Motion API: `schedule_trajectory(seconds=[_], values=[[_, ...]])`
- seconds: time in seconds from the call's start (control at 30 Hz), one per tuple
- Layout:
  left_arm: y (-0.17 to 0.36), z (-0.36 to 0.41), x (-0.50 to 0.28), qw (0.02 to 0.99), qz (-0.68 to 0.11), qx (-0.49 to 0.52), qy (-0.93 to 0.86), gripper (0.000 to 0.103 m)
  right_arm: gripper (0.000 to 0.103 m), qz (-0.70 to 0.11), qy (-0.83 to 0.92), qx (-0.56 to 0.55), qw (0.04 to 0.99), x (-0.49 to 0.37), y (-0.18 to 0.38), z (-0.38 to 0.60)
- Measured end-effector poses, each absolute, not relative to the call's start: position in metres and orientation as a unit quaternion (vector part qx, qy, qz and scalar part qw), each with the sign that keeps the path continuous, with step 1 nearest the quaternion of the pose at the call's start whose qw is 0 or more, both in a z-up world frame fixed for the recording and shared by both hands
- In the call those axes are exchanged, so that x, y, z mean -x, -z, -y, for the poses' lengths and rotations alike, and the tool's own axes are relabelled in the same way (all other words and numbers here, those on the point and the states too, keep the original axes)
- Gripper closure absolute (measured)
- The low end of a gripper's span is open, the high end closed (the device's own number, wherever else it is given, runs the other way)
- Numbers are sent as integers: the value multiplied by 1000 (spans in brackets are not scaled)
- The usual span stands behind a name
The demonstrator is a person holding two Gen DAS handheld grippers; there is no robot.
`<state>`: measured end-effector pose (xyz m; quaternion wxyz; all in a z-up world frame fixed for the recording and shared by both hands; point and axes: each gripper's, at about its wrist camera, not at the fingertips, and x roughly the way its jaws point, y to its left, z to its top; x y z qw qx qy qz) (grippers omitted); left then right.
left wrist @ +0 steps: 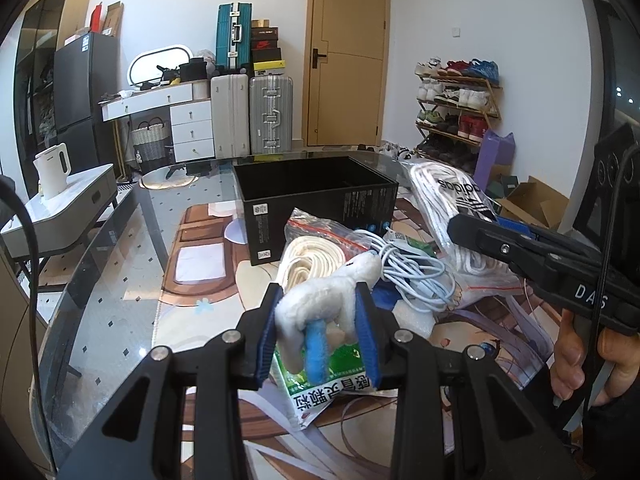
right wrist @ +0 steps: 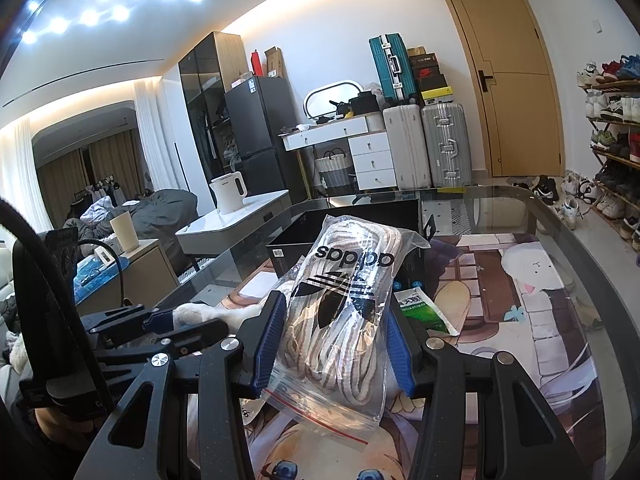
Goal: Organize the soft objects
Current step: 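Carry the plush toy and adidas bag over the black box with both grippers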
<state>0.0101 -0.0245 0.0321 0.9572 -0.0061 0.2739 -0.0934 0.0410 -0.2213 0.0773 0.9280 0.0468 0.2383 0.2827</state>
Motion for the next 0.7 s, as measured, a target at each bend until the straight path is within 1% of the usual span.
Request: schedule_trajectory(seconds=[0.33, 0.7], values=[[-48, 8, -12, 965, -252, 22, 62, 69, 55, -236, -281, -39, 929, -43, -81, 221], [-56, 0, -24, 967, -251, 30, 33, 69, 55, -248, -284, -3, 926, -45, -86, 203]])
